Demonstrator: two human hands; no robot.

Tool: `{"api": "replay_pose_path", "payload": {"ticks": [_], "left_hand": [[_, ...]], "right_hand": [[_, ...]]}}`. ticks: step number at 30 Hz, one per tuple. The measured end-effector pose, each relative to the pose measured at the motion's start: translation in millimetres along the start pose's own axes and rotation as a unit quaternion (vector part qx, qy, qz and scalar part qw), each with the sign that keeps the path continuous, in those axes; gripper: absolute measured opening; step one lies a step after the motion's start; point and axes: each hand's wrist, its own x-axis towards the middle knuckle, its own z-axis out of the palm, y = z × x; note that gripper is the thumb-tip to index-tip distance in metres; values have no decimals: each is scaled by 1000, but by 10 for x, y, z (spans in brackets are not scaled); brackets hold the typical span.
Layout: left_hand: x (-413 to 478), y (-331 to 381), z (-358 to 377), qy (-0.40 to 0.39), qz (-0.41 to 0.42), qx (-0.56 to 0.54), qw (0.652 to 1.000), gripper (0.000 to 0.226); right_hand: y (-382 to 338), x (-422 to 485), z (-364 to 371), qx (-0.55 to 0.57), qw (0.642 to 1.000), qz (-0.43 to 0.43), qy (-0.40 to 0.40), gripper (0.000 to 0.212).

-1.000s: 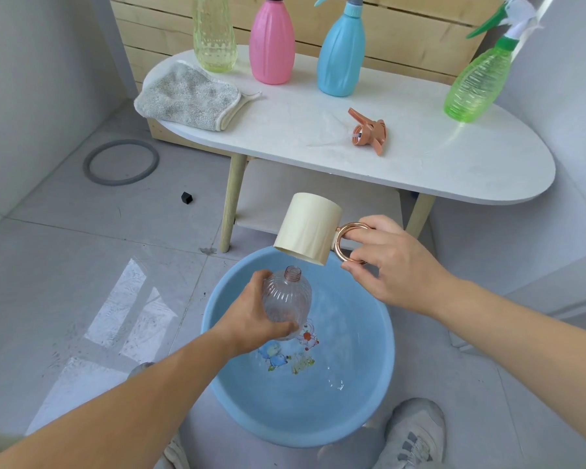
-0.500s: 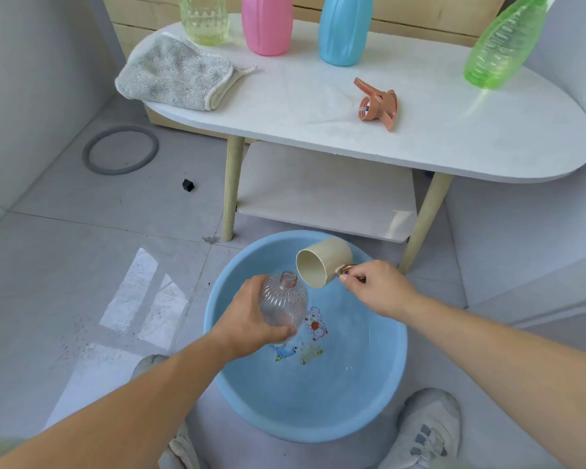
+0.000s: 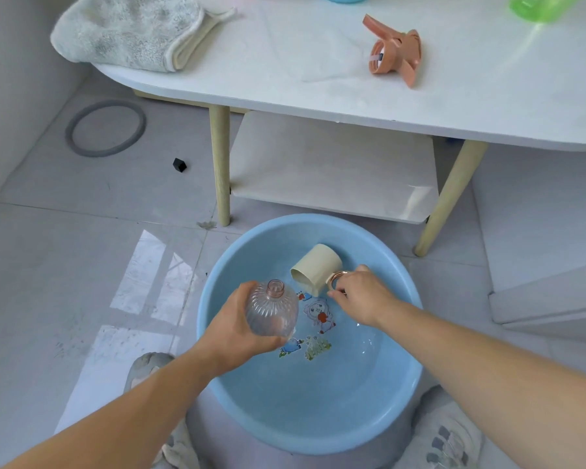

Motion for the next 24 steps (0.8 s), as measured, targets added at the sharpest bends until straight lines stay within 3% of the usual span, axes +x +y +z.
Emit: {"api": "replay_pose_path", "payload": {"ticks": [7,13,17,19,24], "left_hand": [[31,-60,31,-6,-7,12,1000,107],[49,-35,32,-5,3,19,1000,102],[34,-42,17,-2,0,10,1000,102],[13,-27,-5,2,4,2,1000,96],[-72,29,-61,2,12,-10,1000,87]], "right_hand": [[11,99,123,-30,999,-5,-32,41],[21,85,182,-38,998,6,-53,28],[-35,23,197,-27,998,16,-61,38],[-112,-6,155,7,998,23,-56,43],[-210,-43,-37,240,965,83,-71,42]]}}
